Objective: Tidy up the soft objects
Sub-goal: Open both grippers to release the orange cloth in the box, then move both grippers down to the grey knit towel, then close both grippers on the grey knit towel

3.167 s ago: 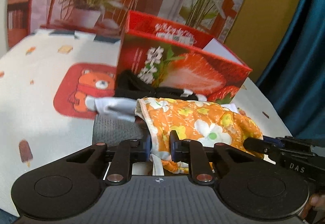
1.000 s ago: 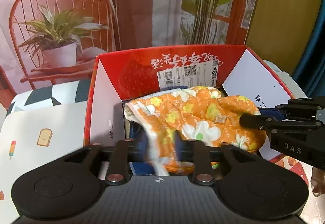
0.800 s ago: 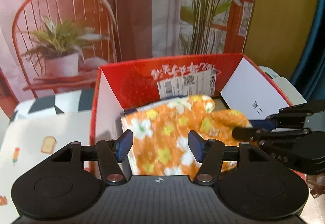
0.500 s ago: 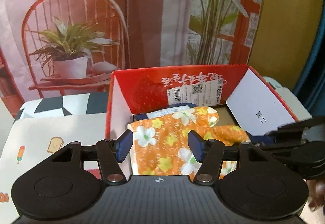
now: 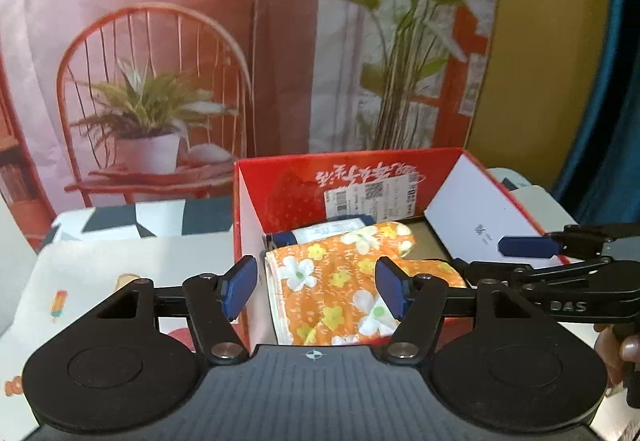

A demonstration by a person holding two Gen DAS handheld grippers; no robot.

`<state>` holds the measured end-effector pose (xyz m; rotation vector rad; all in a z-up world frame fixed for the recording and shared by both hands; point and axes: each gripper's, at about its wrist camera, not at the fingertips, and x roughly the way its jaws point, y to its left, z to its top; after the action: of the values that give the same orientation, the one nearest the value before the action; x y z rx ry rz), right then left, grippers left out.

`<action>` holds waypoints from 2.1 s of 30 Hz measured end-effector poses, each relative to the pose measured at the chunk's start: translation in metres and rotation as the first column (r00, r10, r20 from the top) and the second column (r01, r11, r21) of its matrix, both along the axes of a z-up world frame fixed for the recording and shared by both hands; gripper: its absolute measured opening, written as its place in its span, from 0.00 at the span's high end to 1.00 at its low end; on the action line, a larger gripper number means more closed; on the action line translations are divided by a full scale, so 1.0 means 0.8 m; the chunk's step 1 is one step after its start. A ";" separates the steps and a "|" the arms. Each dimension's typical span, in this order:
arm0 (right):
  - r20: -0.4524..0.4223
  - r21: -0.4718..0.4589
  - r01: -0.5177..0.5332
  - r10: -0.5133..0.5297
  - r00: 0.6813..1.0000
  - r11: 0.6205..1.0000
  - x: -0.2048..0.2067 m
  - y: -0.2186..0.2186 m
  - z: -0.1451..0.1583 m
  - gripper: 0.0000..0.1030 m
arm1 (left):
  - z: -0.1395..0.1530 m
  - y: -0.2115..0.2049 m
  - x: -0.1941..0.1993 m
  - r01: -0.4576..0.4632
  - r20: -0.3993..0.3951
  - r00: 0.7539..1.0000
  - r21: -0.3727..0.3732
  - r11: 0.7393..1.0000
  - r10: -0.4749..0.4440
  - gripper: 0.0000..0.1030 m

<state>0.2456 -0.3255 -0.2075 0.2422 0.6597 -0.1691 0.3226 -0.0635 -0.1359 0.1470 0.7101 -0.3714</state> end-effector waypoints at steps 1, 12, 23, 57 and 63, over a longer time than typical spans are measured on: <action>0.035 -0.004 -0.012 0.012 0.999 1.000 -0.011 0.002 0.003 0.49 | 0.005 0.003 -0.009 0.005 0.015 1.000 0.001 1.000 -0.005 0.34; 0.163 -0.007 -0.027 0.028 0.986 1.000 -0.133 0.063 -0.002 0.38 | 0.003 0.055 -0.105 0.030 0.063 0.998 0.004 1.000 -0.030 0.31; 0.147 -0.013 0.055 -0.053 0.988 0.998 -0.204 0.101 -0.056 0.38 | -0.084 0.094 -0.174 -0.077 -0.015 0.997 -0.064 0.995 0.076 0.31; 0.105 0.098 0.114 -0.124 0.987 0.989 -0.243 0.091 -0.149 0.52 | -0.161 0.115 -0.188 -0.179 -0.145 0.977 -0.187 0.966 0.153 0.42; 0.112 0.109 0.091 -0.103 0.988 0.990 -0.243 0.094 -0.147 0.64 | -0.154 0.112 -0.193 -0.171 -0.120 0.981 -0.191 0.967 0.150 0.73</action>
<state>0.0511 -0.2500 -0.3250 0.3815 0.5403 -0.2129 0.1686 0.0258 -0.2589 -0.1219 0.7782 -0.2946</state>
